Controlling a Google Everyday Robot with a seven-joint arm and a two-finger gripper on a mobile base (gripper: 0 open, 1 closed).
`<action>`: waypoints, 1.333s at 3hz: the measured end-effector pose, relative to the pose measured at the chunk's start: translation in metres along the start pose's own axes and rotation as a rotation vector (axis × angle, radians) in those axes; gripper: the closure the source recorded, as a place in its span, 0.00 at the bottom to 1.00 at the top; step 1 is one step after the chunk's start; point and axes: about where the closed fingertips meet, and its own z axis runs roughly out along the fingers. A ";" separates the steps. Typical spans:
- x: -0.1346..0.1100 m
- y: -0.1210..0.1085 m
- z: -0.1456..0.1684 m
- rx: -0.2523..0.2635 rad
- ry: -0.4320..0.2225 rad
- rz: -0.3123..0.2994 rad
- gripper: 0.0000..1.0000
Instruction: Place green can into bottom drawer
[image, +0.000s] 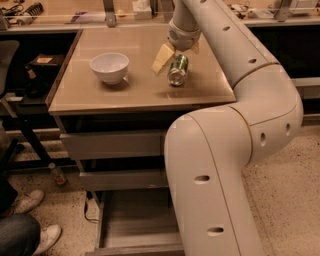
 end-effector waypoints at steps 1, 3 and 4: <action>-0.006 0.014 0.011 -0.042 0.016 -0.008 0.00; -0.014 0.026 0.029 -0.077 0.032 -0.021 0.00; -0.014 0.026 0.029 -0.077 0.032 -0.021 0.19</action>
Offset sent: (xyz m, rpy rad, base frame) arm -0.0084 0.0224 -0.0108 -0.0078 0.1881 0.0566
